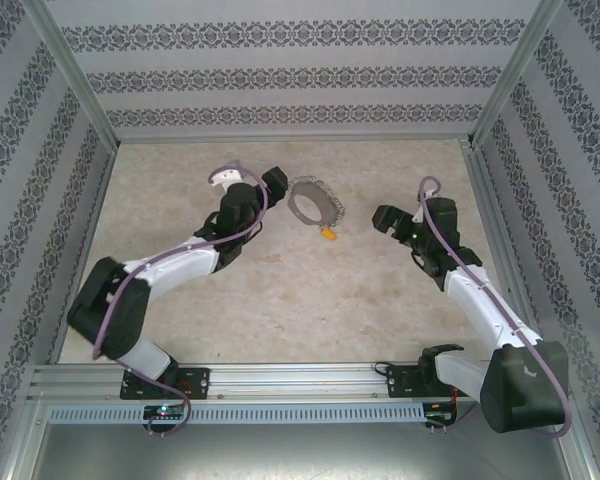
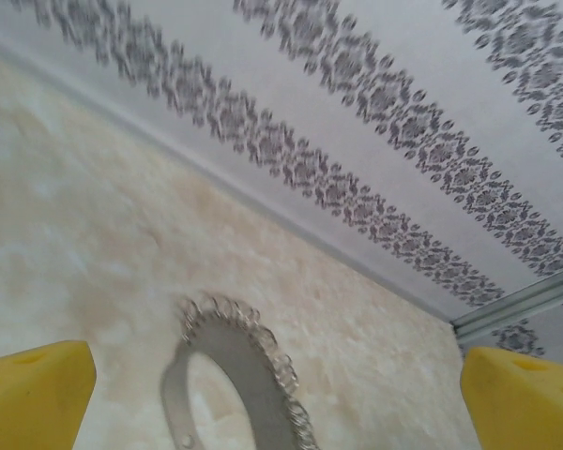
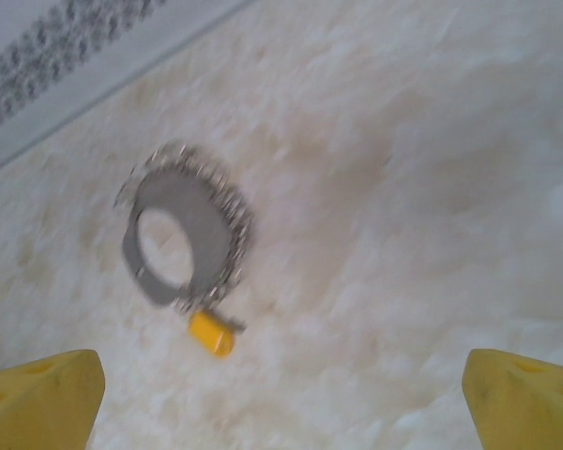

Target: Put the keys on the keyring

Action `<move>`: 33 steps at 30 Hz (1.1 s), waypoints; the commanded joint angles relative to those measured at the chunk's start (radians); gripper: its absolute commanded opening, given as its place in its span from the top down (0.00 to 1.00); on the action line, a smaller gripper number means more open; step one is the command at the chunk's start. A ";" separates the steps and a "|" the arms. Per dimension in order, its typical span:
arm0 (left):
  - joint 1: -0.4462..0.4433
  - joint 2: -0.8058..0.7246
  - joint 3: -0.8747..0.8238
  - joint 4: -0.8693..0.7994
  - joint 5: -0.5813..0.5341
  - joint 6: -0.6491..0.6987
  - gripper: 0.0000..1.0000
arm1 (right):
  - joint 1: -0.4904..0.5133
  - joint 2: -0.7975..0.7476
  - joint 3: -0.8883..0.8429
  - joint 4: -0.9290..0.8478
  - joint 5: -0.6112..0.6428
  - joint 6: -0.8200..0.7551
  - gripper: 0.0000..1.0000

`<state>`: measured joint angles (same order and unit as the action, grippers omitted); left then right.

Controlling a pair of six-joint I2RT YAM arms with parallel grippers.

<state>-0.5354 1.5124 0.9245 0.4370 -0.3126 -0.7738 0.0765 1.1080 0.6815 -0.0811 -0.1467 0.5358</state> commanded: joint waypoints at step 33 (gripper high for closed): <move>0.482 -0.050 -0.589 0.462 0.195 0.789 0.00 | -0.102 0.399 -0.292 0.957 0.031 -0.508 0.02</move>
<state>-0.0631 1.3964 0.3180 0.7532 -0.2264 0.0040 -0.0345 1.5185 0.3893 0.7639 -0.0471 0.0738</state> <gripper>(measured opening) 0.999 0.978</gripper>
